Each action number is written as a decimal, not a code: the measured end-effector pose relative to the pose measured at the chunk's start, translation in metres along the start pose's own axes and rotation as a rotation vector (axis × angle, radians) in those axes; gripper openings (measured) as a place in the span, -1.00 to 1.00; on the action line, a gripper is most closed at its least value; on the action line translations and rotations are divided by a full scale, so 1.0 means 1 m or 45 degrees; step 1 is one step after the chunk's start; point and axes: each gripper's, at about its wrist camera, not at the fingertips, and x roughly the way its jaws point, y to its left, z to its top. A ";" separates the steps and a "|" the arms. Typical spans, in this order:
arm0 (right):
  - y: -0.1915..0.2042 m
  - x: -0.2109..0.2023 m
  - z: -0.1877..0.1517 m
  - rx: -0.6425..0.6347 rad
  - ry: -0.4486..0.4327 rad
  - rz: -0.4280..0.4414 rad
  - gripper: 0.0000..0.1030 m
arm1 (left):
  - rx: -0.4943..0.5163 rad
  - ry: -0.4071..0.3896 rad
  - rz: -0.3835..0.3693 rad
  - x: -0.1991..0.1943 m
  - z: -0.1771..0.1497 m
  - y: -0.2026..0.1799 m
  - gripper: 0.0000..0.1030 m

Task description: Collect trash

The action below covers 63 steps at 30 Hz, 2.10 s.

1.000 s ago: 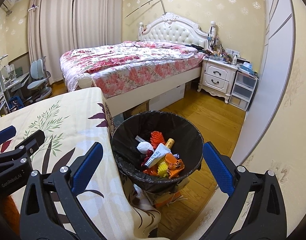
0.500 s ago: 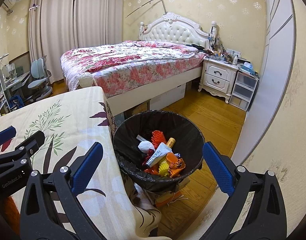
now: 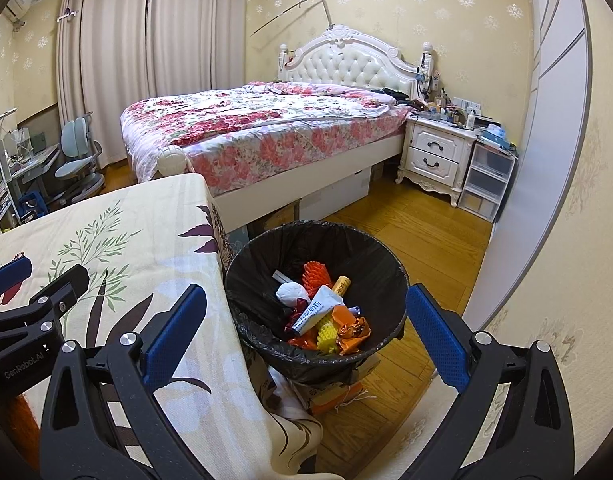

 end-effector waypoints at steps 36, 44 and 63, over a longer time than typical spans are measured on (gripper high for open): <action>0.000 0.000 0.000 0.002 0.001 -0.004 0.90 | -0.001 0.004 -0.003 0.001 -0.001 0.001 0.73; 0.000 0.000 0.000 0.001 0.000 -0.004 0.90 | -0.002 0.010 -0.013 0.001 -0.006 -0.001 0.73; 0.000 0.000 0.000 -0.002 0.002 -0.002 0.90 | -0.005 -0.021 -0.011 -0.007 -0.004 -0.002 0.73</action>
